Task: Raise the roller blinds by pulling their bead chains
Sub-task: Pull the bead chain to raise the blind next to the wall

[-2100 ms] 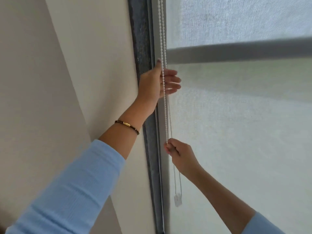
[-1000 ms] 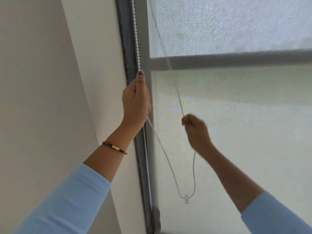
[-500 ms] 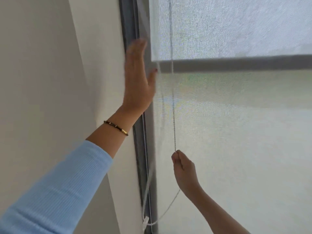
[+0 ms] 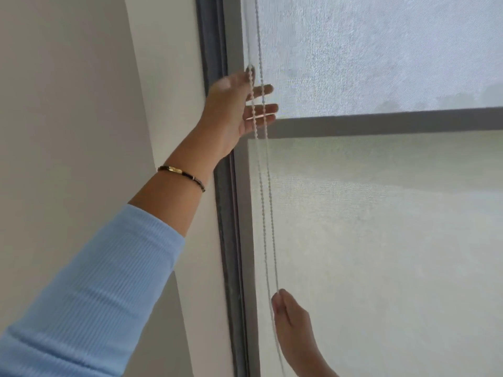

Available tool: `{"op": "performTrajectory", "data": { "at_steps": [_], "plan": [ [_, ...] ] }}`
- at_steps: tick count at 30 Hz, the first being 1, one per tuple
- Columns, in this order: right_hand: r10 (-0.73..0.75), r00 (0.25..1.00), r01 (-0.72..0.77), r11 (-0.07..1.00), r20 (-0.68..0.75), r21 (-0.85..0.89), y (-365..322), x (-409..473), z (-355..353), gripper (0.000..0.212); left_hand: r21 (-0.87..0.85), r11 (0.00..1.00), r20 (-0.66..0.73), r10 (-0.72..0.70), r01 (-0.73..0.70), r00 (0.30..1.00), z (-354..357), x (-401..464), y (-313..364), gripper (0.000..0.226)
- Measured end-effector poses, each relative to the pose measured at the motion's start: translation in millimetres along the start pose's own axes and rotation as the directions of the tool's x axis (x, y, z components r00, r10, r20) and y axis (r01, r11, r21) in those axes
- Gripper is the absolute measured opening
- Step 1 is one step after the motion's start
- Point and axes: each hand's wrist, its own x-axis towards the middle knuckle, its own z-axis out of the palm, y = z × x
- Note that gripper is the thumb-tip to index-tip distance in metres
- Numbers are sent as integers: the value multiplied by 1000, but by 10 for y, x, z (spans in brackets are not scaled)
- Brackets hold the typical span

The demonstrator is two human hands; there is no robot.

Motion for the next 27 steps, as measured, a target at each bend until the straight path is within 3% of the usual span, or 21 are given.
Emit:
{"op": "performTrajectory", "data": {
  "at_steps": [3, 5, 6, 7, 9, 12, 16, 20, 23, 27],
  "plan": [
    [66, 998, -66, 998, 6, 17, 68, 64, -44, 40, 130, 985, -166, 131, -110, 977, 56, -95, -73, 17],
    [47, 999, -47, 999, -7, -17, 101, 105, -94, 43, 223, 913, -353, 403, -342, 844, 123, -203, -62, 25],
    [48, 999, -49, 998, -19, -39, 104, 128, -124, 43, 289, 834, -364, 550, -470, 752, 157, -272, -42, 27],
    [41, 998, -44, 996, -39, -83, 124, 153, -161, 44, 332, 754, -306, 654, -566, 692, 189, -327, -33, 26],
    [-2, 996, -14, 984, -87, -176, 133, 209, -231, 48, 332, 665, -94, 729, -669, 678, 267, -406, -34, 22],
    [-26, 995, 8, 984, -101, -176, 125, 270, -325, 49, 180, 731, 95, 653, -658, 751, 389, -504, 0, 22],
    [-33, 993, 9, 981, -116, -195, 142, 326, -397, 49, 17, 847, 58, 529, -531, 847, 467, -542, -15, 27],
    [-55, 984, 21, 980, -168, -195, 174, 377, -504, 49, -76, 970, -48, 229, -232, 972, 413, -406, -129, 39],
    [-69, 983, 38, 984, -172, -175, 164, 357, -546, 47, -97, 995, -13, 30, -31, 999, 255, -265, -310, 52],
    [-100, 988, 81, 985, -117, -153, 134, 235, -469, 45, -106, 972, 102, -198, 209, 975, 155, -106, -503, 67]
  ]
}}
